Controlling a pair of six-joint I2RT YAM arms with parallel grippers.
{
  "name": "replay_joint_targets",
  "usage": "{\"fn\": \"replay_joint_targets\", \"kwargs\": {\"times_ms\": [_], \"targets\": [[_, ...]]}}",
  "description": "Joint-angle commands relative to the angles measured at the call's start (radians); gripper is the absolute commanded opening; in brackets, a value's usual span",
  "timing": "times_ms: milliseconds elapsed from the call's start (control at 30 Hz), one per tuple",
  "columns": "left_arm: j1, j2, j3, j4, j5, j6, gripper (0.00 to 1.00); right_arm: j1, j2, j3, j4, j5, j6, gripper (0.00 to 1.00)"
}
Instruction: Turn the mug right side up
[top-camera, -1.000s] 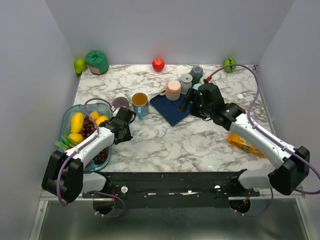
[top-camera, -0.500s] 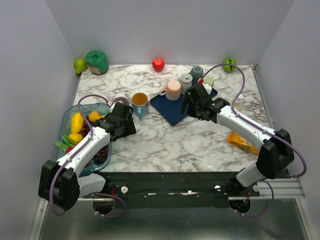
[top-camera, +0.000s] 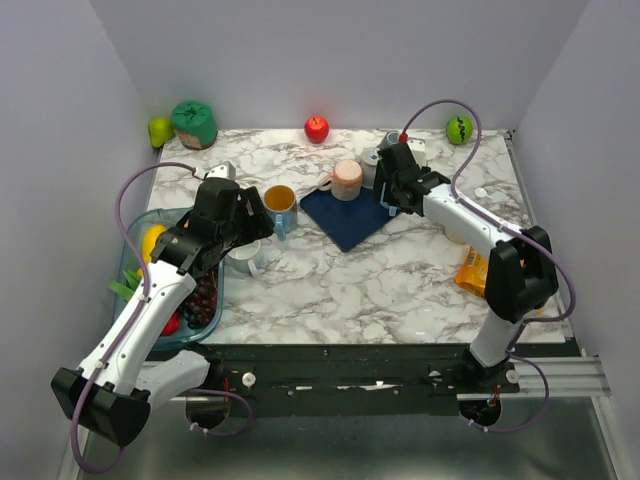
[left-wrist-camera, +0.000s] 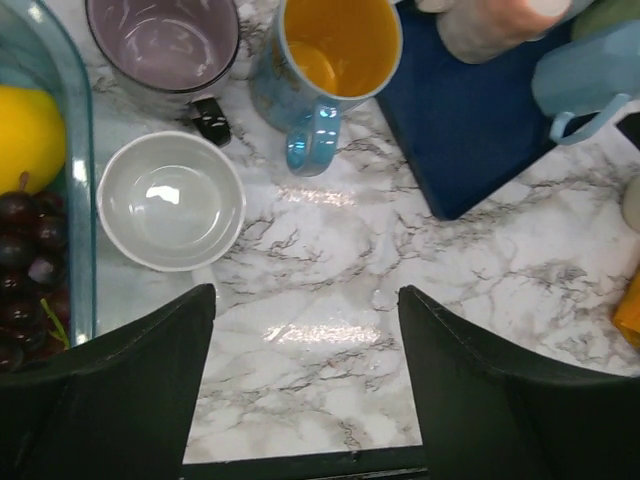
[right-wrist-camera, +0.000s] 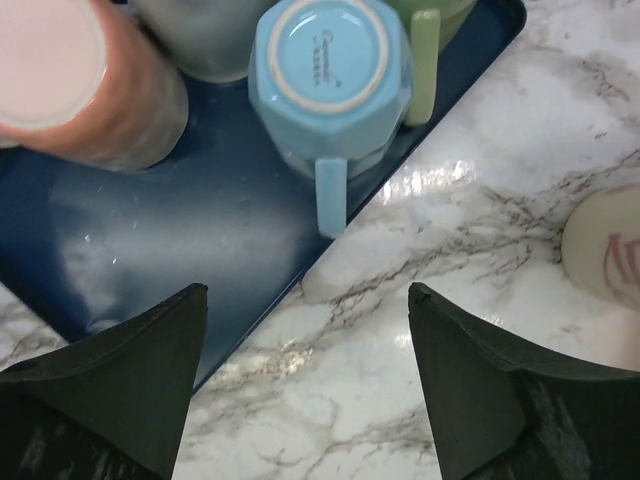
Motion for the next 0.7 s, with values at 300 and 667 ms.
{"fn": "replay_joint_targets", "kwargs": {"times_ms": [300,667], "targets": [[0.005,-0.070,-0.001,0.255,0.337,0.087,0.99,-0.045,0.248,0.177,0.009,-0.014,-0.114,0.82],[0.005,-0.058,0.017,0.237,0.333,0.106,0.99,-0.073,0.374,0.292,-0.081,0.015,-0.082,0.72]]}}
